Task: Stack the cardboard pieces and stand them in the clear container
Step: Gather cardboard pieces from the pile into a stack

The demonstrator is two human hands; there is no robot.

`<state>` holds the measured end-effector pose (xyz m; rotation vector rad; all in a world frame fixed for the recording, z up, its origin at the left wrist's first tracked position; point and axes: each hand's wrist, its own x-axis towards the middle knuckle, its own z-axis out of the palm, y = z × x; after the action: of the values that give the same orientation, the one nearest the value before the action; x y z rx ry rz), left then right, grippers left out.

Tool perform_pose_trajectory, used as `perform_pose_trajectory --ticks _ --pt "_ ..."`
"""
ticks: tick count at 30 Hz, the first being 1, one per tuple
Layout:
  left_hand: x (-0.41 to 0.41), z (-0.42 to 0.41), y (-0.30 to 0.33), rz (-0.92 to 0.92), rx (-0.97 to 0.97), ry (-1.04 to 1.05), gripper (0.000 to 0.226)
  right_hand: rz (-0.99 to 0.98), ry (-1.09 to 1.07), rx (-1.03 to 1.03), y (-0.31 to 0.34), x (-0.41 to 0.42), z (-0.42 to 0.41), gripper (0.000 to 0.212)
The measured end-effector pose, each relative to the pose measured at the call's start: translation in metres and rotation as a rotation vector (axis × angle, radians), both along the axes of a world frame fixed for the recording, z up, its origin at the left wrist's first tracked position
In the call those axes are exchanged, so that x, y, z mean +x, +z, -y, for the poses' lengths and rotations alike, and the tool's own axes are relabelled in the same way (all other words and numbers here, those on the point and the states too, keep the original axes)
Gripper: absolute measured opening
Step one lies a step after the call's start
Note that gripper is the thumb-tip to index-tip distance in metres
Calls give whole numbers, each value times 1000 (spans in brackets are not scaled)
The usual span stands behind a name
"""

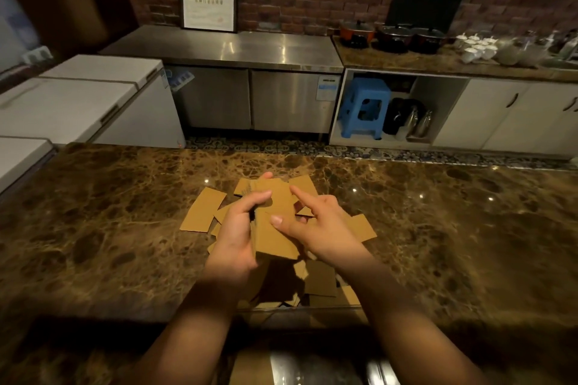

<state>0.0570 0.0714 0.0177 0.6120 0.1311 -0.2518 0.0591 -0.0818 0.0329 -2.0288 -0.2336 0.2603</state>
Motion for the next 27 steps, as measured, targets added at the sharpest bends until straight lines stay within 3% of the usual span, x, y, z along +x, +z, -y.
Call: perform_pose_trajectory --ticks 4,7,9,12,14,18,20,23,25,27 --pt "-9 -12 -12 12 140 -40 47 -63 60 -34 -15 14 1 107" --pt "-15 -21 -18 -24 192 -6 66 -44 39 -55 -24 48 25 77" --pt "-11 -27 -14 -82 68 -30 68 -23 -1 -210 -31 71 52 66" --pt "0 -37 -18 -166 -83 47 45 -130 96 -570 -51 93 84 88" --pt "1 -38 -20 -198 -127 81 44 -157 200 -756 -62 95 89 99" --pt "3 -35 -19 -152 42 211 24 -91 187 -922 -72 99 92 92" --pt "3 -33 -19 -146 24 165 36 -110 190 -946 -71 101 93 84" --pt "3 -29 -19 -94 -229 -36 69 -175 216 -900 -64 105 99 57" --pt "6 -28 -20 10 -292 -68 68 -211 234 -797 -52 112 104 25" --pt "10 -28 -21 105 -280 -40 58 -251 198 -614 -40 118 101 18"
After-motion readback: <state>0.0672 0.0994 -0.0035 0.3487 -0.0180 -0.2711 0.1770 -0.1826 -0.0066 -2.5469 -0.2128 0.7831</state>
